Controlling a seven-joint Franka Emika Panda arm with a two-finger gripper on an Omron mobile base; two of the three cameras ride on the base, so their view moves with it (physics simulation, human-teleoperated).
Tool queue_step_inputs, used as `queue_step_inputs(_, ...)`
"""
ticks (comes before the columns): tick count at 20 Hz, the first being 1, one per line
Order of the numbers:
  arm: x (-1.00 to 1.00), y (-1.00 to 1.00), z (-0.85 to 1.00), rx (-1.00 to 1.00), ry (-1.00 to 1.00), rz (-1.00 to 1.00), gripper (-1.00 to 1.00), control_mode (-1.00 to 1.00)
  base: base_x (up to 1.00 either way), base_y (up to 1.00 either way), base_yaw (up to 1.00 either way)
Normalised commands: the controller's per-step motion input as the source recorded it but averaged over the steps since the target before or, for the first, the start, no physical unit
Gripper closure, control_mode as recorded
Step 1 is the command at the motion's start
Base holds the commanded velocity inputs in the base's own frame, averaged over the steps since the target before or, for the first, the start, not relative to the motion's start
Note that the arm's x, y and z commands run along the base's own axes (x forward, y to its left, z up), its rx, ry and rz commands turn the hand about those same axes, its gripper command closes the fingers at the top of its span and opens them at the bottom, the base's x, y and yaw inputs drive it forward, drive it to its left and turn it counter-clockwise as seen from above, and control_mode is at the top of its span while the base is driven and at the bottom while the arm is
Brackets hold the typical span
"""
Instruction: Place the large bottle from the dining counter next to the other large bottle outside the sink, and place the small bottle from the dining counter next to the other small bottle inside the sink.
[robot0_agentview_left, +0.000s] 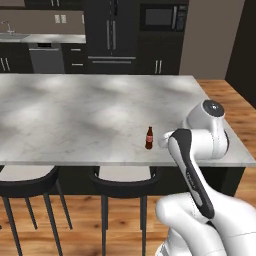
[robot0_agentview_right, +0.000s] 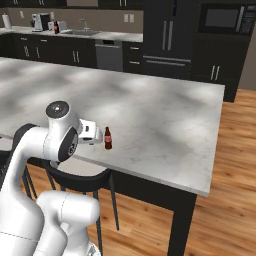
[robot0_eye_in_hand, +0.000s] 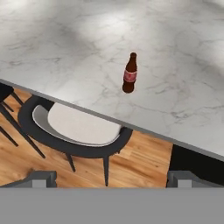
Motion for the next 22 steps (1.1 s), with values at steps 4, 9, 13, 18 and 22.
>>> queue_step_inputs(4,0.29,0.00,-0.09,0.00,0.00,0.00,-1.00,-1.00,0.00,0.00,0.00)
queue_step_inputs(9,0.15,0.00,-0.10,0.00,0.00,0.00,-1.00,-1.00,0.00,0.00,0.00)
queue_step_inputs(13,0.02,0.00,-0.06,0.00,0.00,0.00,-1.00,-1.00,0.00,0.00,0.00)
queue_step_inputs(18,0.00,0.00,-0.04,-0.02,0.00,0.00,-1.00,-1.00,0.00,0.00,0.00)
queue_step_inputs(22,0.00,0.00,-0.03,-0.04,-0.01,-0.01,-1.00,-1.00,0.00,0.00,0.00)
